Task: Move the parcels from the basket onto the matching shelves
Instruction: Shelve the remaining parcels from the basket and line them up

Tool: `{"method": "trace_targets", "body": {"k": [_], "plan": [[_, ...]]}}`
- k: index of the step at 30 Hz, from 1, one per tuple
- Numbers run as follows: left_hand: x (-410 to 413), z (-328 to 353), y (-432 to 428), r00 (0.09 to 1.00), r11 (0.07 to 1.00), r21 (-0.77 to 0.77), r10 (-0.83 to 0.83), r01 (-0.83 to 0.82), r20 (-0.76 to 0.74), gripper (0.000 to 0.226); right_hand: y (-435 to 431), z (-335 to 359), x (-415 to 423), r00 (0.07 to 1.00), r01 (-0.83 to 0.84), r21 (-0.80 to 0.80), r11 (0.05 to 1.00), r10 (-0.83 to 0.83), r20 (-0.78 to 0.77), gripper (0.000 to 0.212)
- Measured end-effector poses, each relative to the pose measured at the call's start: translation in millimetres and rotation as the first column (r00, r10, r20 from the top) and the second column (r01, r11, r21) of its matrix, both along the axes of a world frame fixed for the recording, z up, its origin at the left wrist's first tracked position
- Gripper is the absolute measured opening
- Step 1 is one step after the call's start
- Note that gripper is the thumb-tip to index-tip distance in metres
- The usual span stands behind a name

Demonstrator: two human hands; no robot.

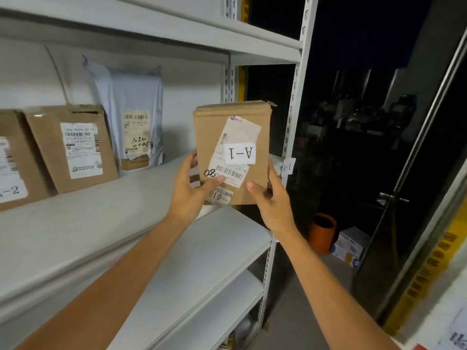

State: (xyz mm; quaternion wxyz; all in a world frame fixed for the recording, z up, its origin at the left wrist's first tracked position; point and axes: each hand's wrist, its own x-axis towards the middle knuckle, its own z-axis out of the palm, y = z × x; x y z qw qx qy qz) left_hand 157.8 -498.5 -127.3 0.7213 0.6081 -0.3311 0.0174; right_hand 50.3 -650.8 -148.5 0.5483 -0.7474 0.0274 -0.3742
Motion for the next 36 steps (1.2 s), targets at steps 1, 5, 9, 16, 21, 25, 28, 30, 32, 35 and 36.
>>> {"method": "trace_targets", "body": {"k": [1, 5, 9, 16, 21, 25, 28, 30, 32, 35, 36], "plan": [[10.2, 3.0, -3.5, 1.0, 1.0, -0.003, 0.012, -0.012, 0.016, 0.066, -4.8, 1.1, 12.9, 1.0, 0.0, 0.014, 1.0, 0.0, 0.007, 0.066], [59.7, 11.0, -21.9, 0.998, 0.999, 0.031, 0.043, -0.044, 0.04, 0.065, -30.0, 3.4, 72.6, 1.0, -0.027, 0.023, 0.999, 0.027, -0.002, 0.064], [103.3, 17.6, -42.4, 0.996, 0.996, 0.032, 0.084, -0.084, -0.02, 0.069, -59.0, 9.1, 130.3, 0.995, -0.102, 0.035, 0.994, 0.103, -0.011, 0.065], [150.9, 21.1, -82.5, 0.973, 0.996, -0.081, 0.016, -0.035, -0.23, 0.053, -99.4, 33.1, 206.0, 0.99, -0.144, 0.068, 0.987, 0.144, 0.006, 0.063], [176.4, 13.7, -114.1, 0.931, 0.957, -0.288, -0.094, -0.013, -0.354, 0.035, -114.5, 36.5, 239.1, 0.95, -0.313, 0.494, 0.812, 0.272, 0.155, 0.081], [186.8, 18.7, -144.2, 0.883, 0.934, -0.356, -0.159, -0.01, -0.441, 0.045, -109.5, 25.3, 259.2, 0.863, -0.479, 0.45, 0.754, 0.497, 0.088, 0.089], [199.8, 27.6, -152.8, 0.854, 0.954, -0.298, -0.141, -0.017, -0.5, 0.043, -117.1, 28.6, 272.3, 0.891, -0.438, 0.485, 0.757, 0.435, 0.126, 0.086], [208.1, 34.2, -155.3, 0.816, 0.977, -0.163, 0.019, -0.138, -0.578, 0.053, -122.4, 39.1, 280.7, 0.926, -0.372, 0.529, 0.763, 0.349, 0.147, 0.078], [216.2, 36.4, -157.1, 0.701, 0.916, 0.105, 0.367, -0.388, -0.612, 0.082, -123.1, 48.6, 289.9, 0.955, -0.297, 0.508, 0.808, 0.264, 0.138, 0.075], [230.5, 41.1, -152.4, 0.656, 0.723, 0.219, 0.689, -0.656, -0.308, 0.11, -126.4, 53.5, 300.9, 0.97, -0.239, 0.472, 0.849, 0.19, 0.15, 0.077], [238.7, 43.0, -149.3, 0.685, 0.699, 0.165, 0.715, -0.696, -0.14, 0.11, -129.7, 53.9, 301.8, 0.971, -0.234, 0.456, 0.859, 0.185, 0.151, 0.077]]}}
